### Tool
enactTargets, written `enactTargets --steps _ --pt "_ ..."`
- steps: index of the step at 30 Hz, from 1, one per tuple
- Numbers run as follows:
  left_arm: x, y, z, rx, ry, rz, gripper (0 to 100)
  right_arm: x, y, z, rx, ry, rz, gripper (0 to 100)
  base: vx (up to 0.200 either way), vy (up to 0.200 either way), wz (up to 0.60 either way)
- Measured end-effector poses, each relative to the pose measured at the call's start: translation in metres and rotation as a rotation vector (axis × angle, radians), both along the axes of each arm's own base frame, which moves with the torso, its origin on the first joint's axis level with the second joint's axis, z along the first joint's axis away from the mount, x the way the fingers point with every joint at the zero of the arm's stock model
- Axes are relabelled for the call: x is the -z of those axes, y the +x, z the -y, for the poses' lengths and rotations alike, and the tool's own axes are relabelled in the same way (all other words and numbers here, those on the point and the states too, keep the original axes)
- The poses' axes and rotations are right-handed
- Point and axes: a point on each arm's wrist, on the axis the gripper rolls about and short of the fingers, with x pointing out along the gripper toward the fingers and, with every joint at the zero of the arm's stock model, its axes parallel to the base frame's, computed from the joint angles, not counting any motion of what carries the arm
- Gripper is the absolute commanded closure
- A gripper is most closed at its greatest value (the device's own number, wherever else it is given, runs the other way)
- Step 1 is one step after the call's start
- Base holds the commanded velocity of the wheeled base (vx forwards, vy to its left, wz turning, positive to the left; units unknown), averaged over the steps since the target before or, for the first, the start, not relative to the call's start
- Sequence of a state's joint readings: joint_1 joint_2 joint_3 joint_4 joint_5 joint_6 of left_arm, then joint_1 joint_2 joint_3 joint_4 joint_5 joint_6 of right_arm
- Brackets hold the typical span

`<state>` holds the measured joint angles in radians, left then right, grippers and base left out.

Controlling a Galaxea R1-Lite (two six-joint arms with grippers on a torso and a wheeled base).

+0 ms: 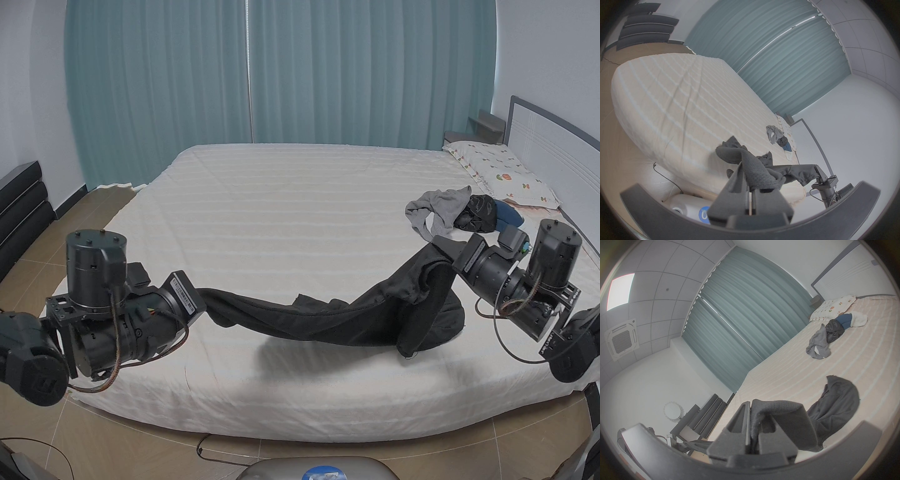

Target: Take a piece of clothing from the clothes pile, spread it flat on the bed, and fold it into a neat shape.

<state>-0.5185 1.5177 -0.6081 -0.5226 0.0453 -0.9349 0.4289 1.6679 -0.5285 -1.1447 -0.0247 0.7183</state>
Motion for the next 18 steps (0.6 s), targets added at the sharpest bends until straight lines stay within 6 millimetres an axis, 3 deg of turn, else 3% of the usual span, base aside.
enactTargets --steps 10,14,18 --pt "-0.035 -0.038 -0.014 0.032 -0.036 0.076 100 -0.053 -0.047 0.024 0.014 0.042 0.122 100 0.0 0.0 0.0" --pt "-0.056 -0.043 -0.019 0.029 -0.047 0.126 100 -0.091 -0.055 0.03 0.026 0.072 0.199 100 0.0 0.0 0.0" --pt "-0.081 -0.041 -0.023 0.009 -0.064 0.181 100 -0.142 -0.063 0.039 0.049 0.114 0.307 100 0.0 0.0 0.0"
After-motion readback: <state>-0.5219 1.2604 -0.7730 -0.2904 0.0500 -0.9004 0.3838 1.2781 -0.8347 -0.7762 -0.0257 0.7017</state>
